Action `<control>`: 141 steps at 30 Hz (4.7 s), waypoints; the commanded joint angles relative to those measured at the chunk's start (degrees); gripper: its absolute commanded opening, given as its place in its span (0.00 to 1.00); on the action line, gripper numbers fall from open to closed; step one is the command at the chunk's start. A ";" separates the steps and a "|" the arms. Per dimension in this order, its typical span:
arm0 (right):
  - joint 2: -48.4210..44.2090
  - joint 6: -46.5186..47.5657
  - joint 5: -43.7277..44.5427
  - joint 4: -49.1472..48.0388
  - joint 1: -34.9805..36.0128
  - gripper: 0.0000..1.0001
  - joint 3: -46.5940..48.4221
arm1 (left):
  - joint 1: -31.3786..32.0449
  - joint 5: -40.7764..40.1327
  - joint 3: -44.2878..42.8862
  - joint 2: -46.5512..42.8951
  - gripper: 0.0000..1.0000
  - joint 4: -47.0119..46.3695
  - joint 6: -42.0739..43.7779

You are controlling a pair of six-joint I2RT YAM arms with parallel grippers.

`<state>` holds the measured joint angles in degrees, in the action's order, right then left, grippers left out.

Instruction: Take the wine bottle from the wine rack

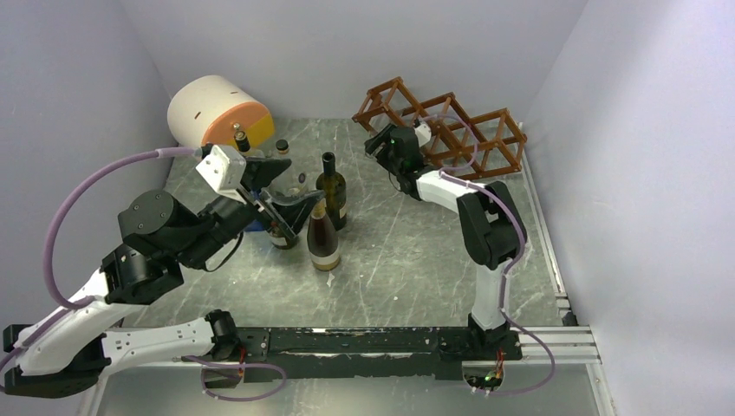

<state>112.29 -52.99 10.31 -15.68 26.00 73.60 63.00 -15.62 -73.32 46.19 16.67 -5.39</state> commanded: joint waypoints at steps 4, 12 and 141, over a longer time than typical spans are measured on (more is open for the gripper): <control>6.55 -4.73 4.92 -2.39 0.33 0.69 7.50 | 0.02 1.41 0.78 -1.38 0.93 1.40 -0.46; 5.76 -5.02 6.41 -4.09 0.71 0.38 5.99 | 0.02 1.27 1.16 -2.69 0.93 1.71 -1.10; -60.29 39.80 -16.18 24.06 -0.08 0.00 -17.64 | 1.86 18.16 4.54 28.38 0.99 -14.09 0.86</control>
<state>50.70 -17.41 -6.04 20.36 25.39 57.60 65.32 0.36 -68.49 79.40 2.85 -1.32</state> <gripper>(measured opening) 0.362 0.988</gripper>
